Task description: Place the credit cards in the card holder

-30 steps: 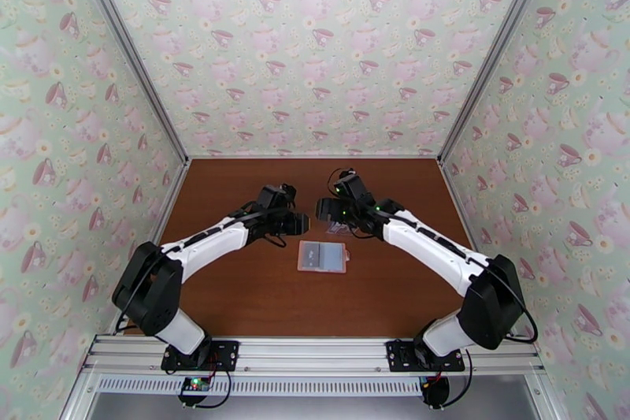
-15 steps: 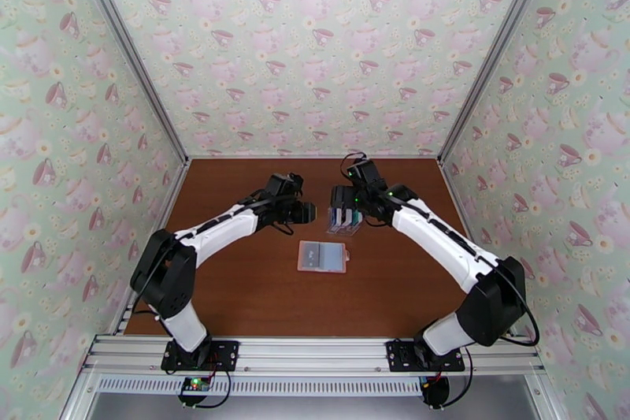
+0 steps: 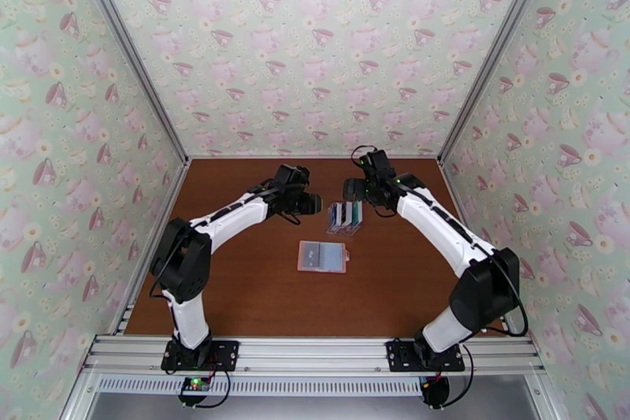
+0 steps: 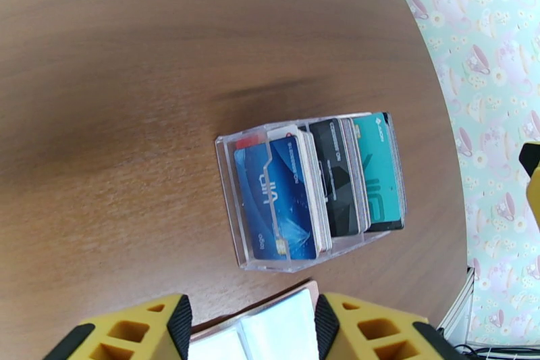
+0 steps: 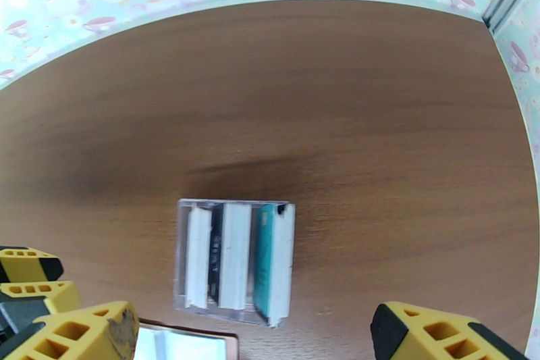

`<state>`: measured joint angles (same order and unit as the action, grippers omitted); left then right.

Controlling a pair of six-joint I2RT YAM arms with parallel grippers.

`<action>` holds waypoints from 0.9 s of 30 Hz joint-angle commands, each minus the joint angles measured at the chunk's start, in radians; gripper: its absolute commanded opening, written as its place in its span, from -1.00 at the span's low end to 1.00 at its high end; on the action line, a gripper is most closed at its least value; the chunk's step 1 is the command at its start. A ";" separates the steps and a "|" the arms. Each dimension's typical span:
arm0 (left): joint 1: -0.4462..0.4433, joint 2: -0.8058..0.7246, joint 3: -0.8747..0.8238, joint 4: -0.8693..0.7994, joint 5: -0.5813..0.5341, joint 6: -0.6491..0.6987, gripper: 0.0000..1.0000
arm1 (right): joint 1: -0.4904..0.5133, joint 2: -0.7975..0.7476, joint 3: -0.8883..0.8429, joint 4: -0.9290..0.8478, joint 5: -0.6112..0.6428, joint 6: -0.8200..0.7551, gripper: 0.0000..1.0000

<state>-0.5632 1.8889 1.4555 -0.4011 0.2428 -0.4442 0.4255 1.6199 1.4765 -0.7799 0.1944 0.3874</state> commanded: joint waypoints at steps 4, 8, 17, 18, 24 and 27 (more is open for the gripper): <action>0.004 0.065 0.084 -0.061 0.007 -0.001 0.08 | -0.010 0.066 0.070 -0.042 -0.022 -0.038 0.92; -0.002 0.102 0.129 -0.082 0.033 -0.004 0.08 | -0.016 0.101 0.082 -0.047 -0.034 -0.042 0.92; -0.018 0.161 0.183 -0.085 0.057 -0.029 0.08 | -0.018 0.132 0.069 -0.048 -0.048 -0.042 0.92; -0.023 0.170 0.190 -0.087 0.060 -0.030 0.08 | -0.018 0.136 0.065 -0.047 -0.051 -0.041 0.92; -0.044 0.210 0.208 -0.076 0.070 -0.040 0.08 | -0.018 0.147 0.045 -0.046 -0.068 -0.038 0.89; -0.049 0.223 0.207 -0.070 0.077 -0.045 0.04 | -0.018 0.143 0.022 -0.038 -0.075 -0.038 0.88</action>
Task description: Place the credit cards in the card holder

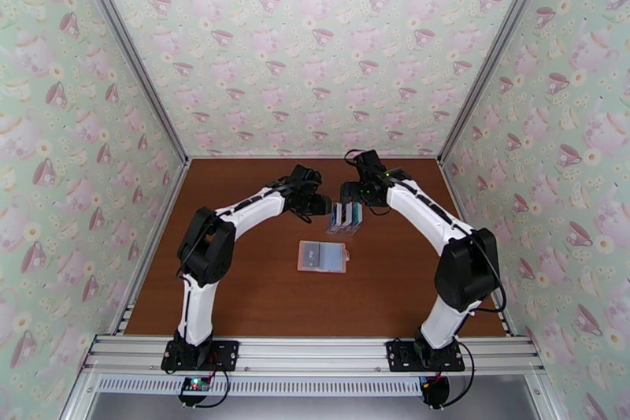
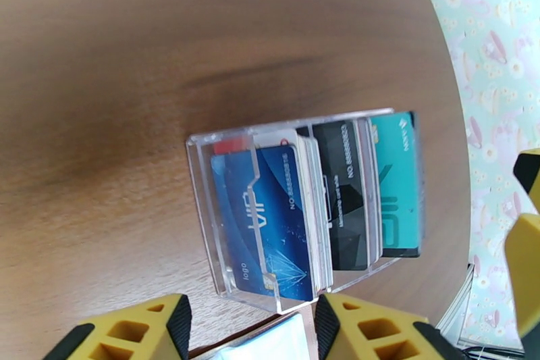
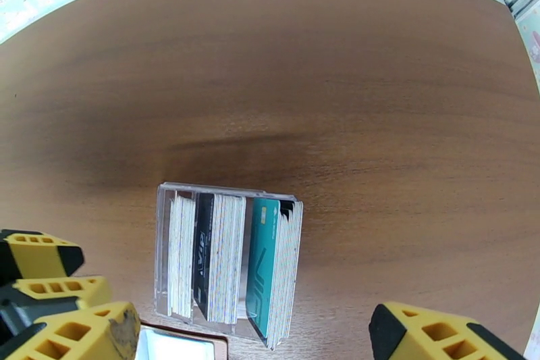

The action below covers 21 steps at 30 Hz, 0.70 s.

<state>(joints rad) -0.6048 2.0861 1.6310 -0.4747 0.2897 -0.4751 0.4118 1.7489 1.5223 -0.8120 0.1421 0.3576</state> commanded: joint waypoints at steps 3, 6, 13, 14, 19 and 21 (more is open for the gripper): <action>-0.012 0.036 0.031 0.010 0.032 -0.019 0.02 | -0.004 0.012 -0.042 0.001 -0.027 -0.007 0.86; -0.017 0.053 0.033 0.011 0.035 -0.022 0.00 | -0.005 0.011 -0.061 0.008 -0.032 -0.007 0.84; -0.024 0.084 0.029 0.024 0.038 -0.030 -0.01 | -0.004 0.023 -0.087 0.020 -0.039 -0.005 0.76; -0.024 0.089 0.030 0.027 0.041 -0.031 -0.01 | -0.004 0.028 -0.089 0.020 -0.041 -0.005 0.76; -0.027 0.094 0.024 0.040 0.048 -0.039 -0.02 | -0.004 0.037 -0.092 0.019 -0.045 -0.005 0.67; -0.028 0.094 0.021 0.044 0.050 -0.039 -0.03 | -0.005 0.039 -0.094 0.019 -0.047 -0.004 0.63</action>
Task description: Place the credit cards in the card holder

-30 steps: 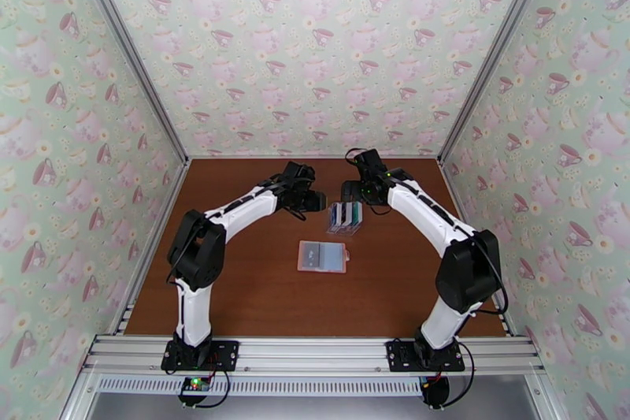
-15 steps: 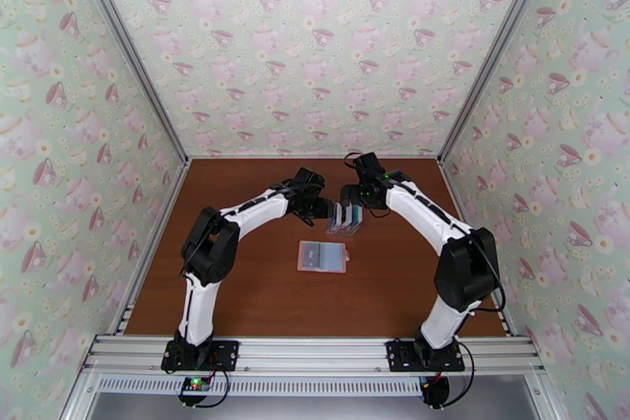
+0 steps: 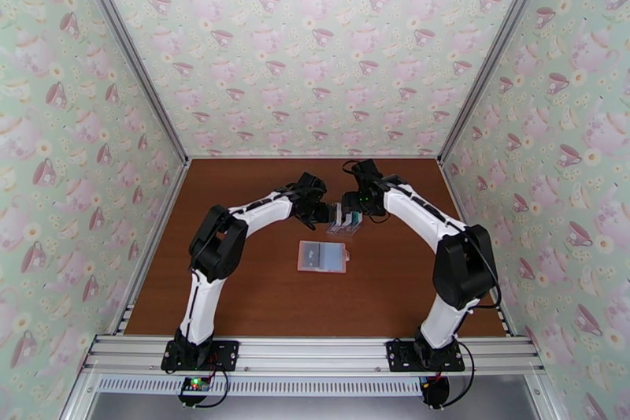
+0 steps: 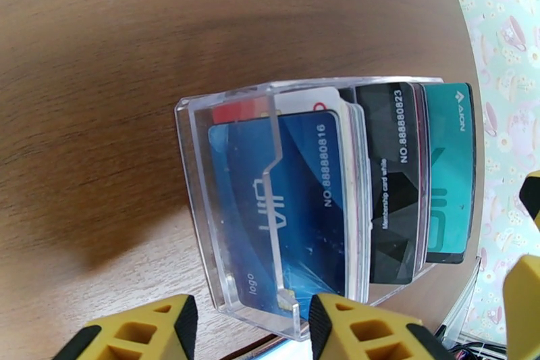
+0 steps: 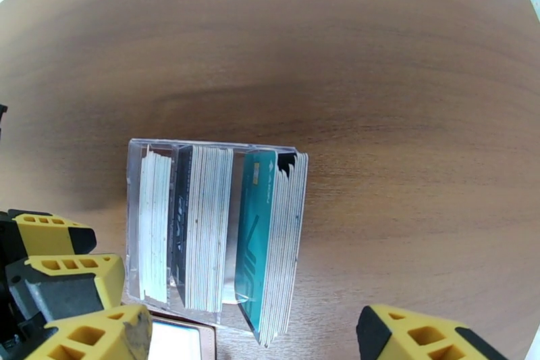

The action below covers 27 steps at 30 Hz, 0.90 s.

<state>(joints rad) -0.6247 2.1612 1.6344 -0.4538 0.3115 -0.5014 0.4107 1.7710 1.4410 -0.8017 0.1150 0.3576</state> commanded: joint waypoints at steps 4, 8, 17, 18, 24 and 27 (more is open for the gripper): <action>-0.011 0.023 0.010 0.033 0.035 -0.017 -0.03 | -0.003 0.029 -0.013 0.004 -0.025 -0.003 0.56; -0.016 0.030 0.002 0.038 0.035 -0.020 -0.05 | -0.003 0.042 -0.015 0.003 -0.028 -0.003 0.52; -0.022 0.030 -0.022 0.046 0.031 -0.026 -0.13 | -0.003 0.066 -0.007 -0.007 -0.021 -0.009 0.40; -0.022 0.030 -0.024 0.048 0.031 -0.027 -0.15 | -0.003 0.068 -0.006 -0.009 -0.017 -0.010 0.39; -0.023 0.029 -0.036 0.056 0.032 -0.032 -0.21 | -0.003 0.086 -0.002 -0.017 -0.008 -0.011 0.29; -0.024 0.032 -0.039 0.058 0.032 -0.032 -0.22 | -0.003 0.093 -0.001 -0.018 -0.006 -0.013 0.26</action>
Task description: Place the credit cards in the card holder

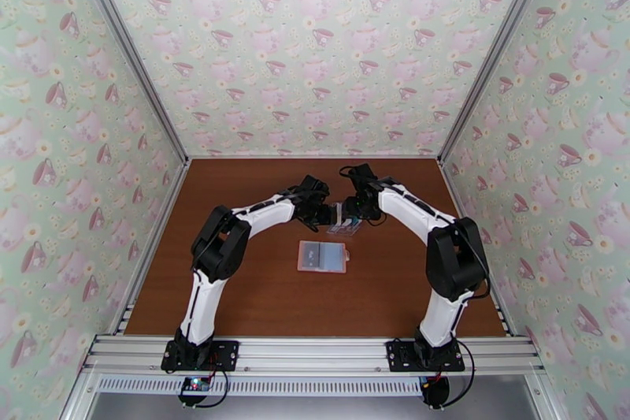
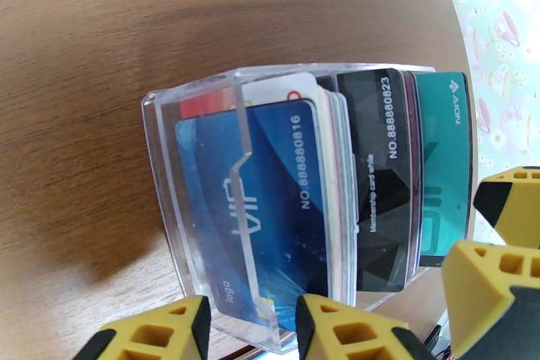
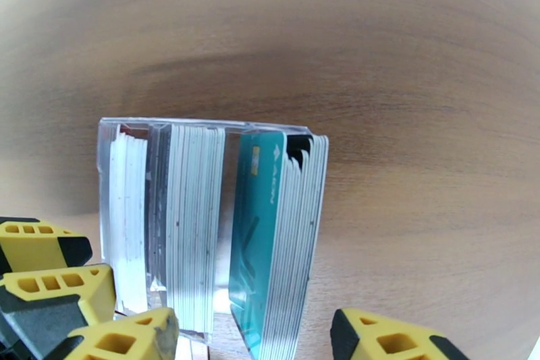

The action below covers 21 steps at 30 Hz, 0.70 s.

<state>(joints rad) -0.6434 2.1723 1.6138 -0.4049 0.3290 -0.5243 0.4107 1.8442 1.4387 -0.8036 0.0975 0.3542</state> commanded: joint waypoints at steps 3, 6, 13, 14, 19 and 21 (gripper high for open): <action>-0.007 0.028 -0.019 0.007 0.014 -0.009 -0.23 | -0.003 0.029 0.006 -0.021 0.015 -0.010 0.20; -0.009 0.029 -0.027 0.009 0.010 -0.012 -0.24 | -0.003 0.036 0.008 -0.028 0.024 -0.010 0.14; -0.009 0.026 -0.041 0.009 0.002 -0.013 -0.25 | -0.003 0.057 0.018 -0.037 0.029 -0.012 0.13; -0.008 0.025 -0.044 0.010 0.001 -0.015 -0.26 | -0.003 0.059 0.019 -0.038 0.030 -0.012 0.13; -0.008 0.017 -0.071 0.026 -0.001 -0.025 -0.27 | -0.003 0.070 0.028 -0.046 0.051 -0.015 0.12; -0.006 0.014 -0.082 0.032 -0.002 -0.028 -0.27 | -0.003 0.075 0.033 -0.056 0.068 -0.015 0.12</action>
<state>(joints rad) -0.6434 2.1712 1.5703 -0.3611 0.3305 -0.5430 0.4110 1.8824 1.4532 -0.8223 0.1074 0.3531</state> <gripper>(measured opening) 0.365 0.560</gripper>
